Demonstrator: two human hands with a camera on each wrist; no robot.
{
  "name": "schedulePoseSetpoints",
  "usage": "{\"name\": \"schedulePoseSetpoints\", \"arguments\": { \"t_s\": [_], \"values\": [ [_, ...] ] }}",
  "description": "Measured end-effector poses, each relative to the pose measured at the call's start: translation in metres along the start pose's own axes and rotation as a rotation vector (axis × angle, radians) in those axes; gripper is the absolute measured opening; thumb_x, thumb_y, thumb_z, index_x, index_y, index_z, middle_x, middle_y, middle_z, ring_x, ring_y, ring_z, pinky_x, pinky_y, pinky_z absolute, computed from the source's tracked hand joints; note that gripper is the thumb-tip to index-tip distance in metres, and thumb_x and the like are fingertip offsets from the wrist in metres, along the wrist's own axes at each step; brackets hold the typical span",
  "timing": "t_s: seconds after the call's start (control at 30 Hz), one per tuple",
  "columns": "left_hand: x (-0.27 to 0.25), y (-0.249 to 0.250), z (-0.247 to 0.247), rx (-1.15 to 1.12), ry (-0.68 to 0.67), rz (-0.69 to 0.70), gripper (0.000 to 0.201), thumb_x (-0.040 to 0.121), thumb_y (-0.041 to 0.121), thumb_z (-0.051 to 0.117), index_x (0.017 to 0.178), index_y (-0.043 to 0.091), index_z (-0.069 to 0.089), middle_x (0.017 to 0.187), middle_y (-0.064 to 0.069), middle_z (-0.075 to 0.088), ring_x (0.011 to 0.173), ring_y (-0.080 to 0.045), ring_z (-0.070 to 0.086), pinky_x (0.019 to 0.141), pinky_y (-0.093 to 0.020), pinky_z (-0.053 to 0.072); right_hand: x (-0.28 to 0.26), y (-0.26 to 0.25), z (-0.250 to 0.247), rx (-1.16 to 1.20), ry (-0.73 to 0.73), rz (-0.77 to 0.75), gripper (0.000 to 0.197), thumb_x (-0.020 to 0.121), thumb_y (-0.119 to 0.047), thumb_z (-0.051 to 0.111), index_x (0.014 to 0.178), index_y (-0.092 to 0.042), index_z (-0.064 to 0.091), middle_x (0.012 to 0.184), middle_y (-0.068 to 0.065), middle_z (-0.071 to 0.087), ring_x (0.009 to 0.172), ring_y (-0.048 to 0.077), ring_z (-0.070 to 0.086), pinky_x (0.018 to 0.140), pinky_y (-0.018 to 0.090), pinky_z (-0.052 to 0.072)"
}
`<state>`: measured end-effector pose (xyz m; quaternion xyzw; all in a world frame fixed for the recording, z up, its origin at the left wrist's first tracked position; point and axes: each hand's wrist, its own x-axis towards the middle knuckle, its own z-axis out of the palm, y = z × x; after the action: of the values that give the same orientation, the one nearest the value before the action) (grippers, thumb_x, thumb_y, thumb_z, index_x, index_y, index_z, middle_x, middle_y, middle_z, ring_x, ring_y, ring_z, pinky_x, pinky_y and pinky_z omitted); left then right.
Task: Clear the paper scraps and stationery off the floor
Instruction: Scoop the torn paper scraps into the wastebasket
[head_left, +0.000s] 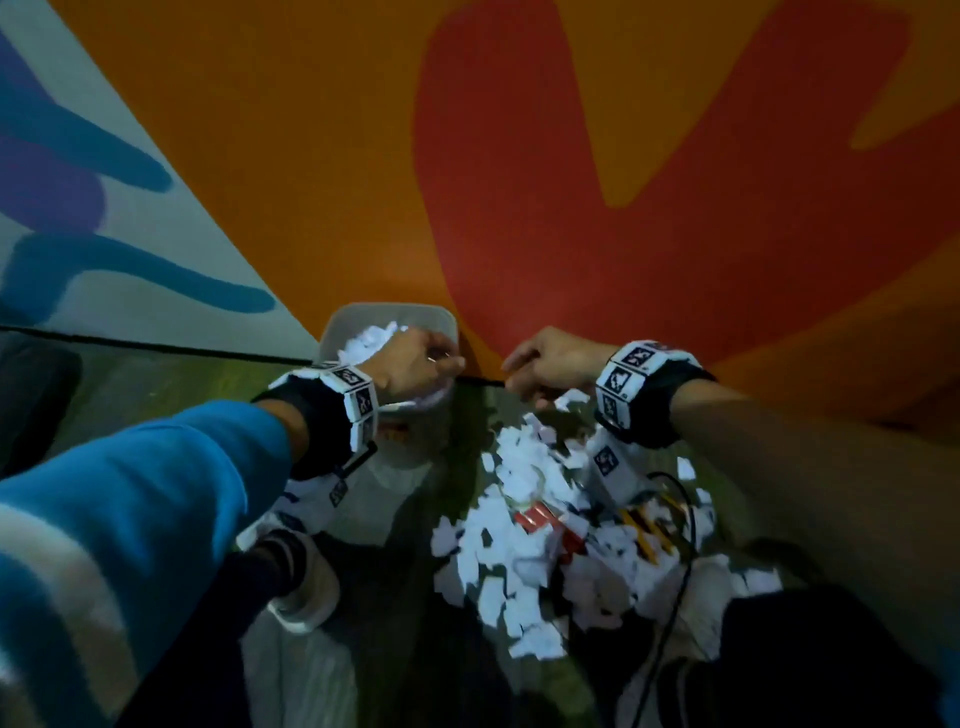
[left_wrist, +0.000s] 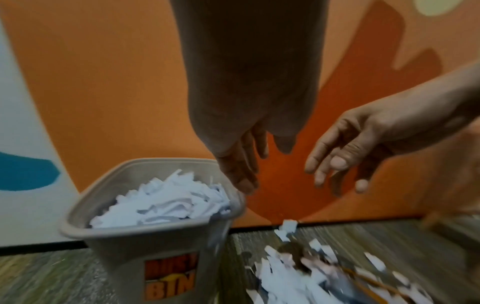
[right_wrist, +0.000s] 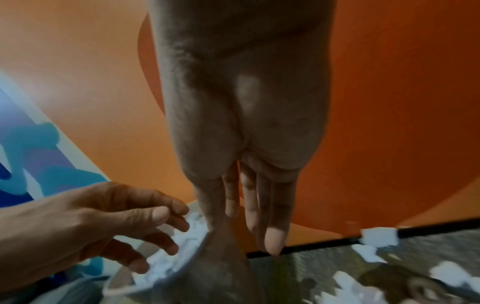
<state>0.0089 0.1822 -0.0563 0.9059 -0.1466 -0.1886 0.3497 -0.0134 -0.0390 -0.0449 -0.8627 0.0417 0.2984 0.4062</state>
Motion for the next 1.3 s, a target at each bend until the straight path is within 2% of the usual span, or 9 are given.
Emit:
{"name": "schedulePoseSetpoints", "arguments": {
  "t_s": [0.17,0.3,0.5,0.63,0.73,0.87,0.97,1.1,1.3],
  "values": [
    [0.011,0.015,0.07,0.141,-0.205,0.018,0.042,0.096,0.039,0.062,0.125,0.008,0.065,0.12,-0.01,0.067,0.11,-0.028,0.062,0.097,-0.042,0.05,-0.03,0.091,-0.01,-0.113,-0.096,0.197,0.01,0.09,-0.009,0.069,0.094,-0.001,0.074,0.077,0.011,0.074,0.068,0.021,0.065,0.061,0.032,0.057],
    [0.032,0.023,0.125,0.189,-0.322,0.014,0.047,0.097,0.04,0.059,0.13,0.008,0.061,0.122,-0.012,0.067,0.106,-0.024,0.063,0.089,-0.029,0.048,-0.04,0.154,-0.003,-0.252,-0.098,0.29,0.027,0.09,-0.016,0.07,0.106,0.006,0.071,0.098,0.019,0.074,0.088,0.03,0.072,0.085,0.047,0.059],
    [0.067,-0.004,0.187,0.187,-0.316,-0.115,0.034,0.096,0.028,0.062,0.126,0.012,0.064,0.123,-0.01,0.068,0.104,-0.023,0.065,0.088,-0.028,0.05,-0.011,0.214,0.014,-0.199,-0.098,0.309,0.022,0.09,-0.012,0.069,0.105,0.004,0.07,0.077,0.009,0.067,0.058,0.015,0.06,0.052,0.022,0.053],
    [0.082,-0.044,0.213,0.183,-0.233,-0.239,0.038,0.096,0.021,0.06,0.132,0.01,0.061,0.133,-0.009,0.062,0.119,-0.026,0.059,0.094,-0.027,0.044,0.047,0.229,0.026,-0.245,-0.041,0.259,0.011,0.089,-0.01,0.064,0.08,-0.007,0.071,0.084,0.011,0.068,0.075,0.019,0.063,0.064,0.024,0.051],
    [0.103,-0.07,0.226,0.125,-0.161,-0.3,0.04,0.096,0.022,0.059,0.134,0.009,0.058,0.132,-0.015,0.062,0.119,-0.032,0.058,0.092,-0.031,0.044,0.099,0.238,0.035,-0.213,0.043,0.207,0.014,0.087,-0.02,0.065,0.099,-0.015,0.07,0.115,0.008,0.067,0.105,0.023,0.062,0.091,0.033,0.051],
    [0.134,-0.1,0.245,-0.02,-0.051,-0.343,0.043,0.094,0.025,0.062,0.136,0.016,0.056,0.125,-0.015,0.063,0.118,-0.035,0.058,0.09,-0.03,0.045,0.16,0.246,0.044,-0.133,0.091,0.16,0.035,0.083,-0.021,0.074,0.116,-0.015,0.063,0.101,0.004,0.061,0.103,0.027,0.063,0.088,0.036,0.052],
    [0.155,-0.122,0.261,0.0,-0.049,-0.361,0.06,0.088,0.045,0.067,0.141,0.023,0.048,0.139,-0.014,0.048,0.129,-0.04,0.044,0.104,-0.044,0.042,0.201,0.256,0.051,-0.153,0.119,0.145,0.043,0.087,-0.025,0.071,0.126,-0.012,0.058,0.121,0.011,0.061,0.114,0.031,0.06,0.096,0.048,0.05],
    [0.169,-0.128,0.273,0.23,-0.116,-0.317,0.096,0.076,0.075,0.062,0.153,0.029,0.027,0.159,-0.007,0.022,0.143,-0.039,0.021,0.111,-0.059,0.028,0.226,0.246,0.055,-0.246,0.1,0.103,0.042,0.093,-0.008,0.06,0.134,-0.011,0.052,0.131,0.01,0.053,0.11,0.023,0.053,0.097,0.04,0.047],
    [0.159,-0.121,0.294,0.414,-0.139,-0.246,0.101,0.066,0.075,0.07,0.146,0.029,0.029,0.153,-0.003,0.015,0.134,-0.039,0.018,0.1,-0.066,0.032,0.228,0.246,0.072,-0.445,0.082,-0.101,0.059,0.079,0.011,0.051,0.136,-0.004,0.054,0.144,0.016,0.047,0.132,0.035,0.042,0.103,0.044,0.042]
  ]
}}
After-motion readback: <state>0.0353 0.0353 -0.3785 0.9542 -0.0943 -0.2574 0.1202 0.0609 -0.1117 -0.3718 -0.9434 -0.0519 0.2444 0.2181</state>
